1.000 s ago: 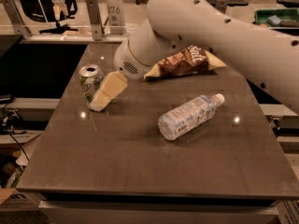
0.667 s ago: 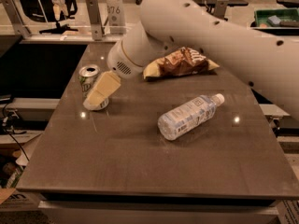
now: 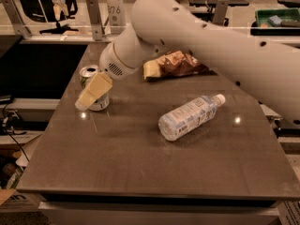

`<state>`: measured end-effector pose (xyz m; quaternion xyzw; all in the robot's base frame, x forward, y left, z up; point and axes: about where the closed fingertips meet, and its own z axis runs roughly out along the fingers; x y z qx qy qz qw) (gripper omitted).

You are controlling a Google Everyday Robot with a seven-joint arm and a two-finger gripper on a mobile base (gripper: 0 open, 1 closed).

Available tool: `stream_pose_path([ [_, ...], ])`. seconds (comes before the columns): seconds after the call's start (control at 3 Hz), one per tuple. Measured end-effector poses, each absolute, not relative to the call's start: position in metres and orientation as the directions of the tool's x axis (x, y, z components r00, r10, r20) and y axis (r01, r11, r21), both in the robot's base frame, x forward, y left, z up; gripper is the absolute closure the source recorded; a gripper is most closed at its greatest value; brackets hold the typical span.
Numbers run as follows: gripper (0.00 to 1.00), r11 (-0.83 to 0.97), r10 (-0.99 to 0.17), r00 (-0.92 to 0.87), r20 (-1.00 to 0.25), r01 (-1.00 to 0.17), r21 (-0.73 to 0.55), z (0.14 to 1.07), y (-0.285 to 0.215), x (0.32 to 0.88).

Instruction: Pick 7up can

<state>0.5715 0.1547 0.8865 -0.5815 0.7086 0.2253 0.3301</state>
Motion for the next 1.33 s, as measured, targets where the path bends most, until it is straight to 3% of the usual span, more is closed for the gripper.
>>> stream_pose_path([
  [1.33, 0.88, 0.212, -0.640, -0.098, -0.762, -0.976, -0.052, 0.907, 0.152, 0.568],
])
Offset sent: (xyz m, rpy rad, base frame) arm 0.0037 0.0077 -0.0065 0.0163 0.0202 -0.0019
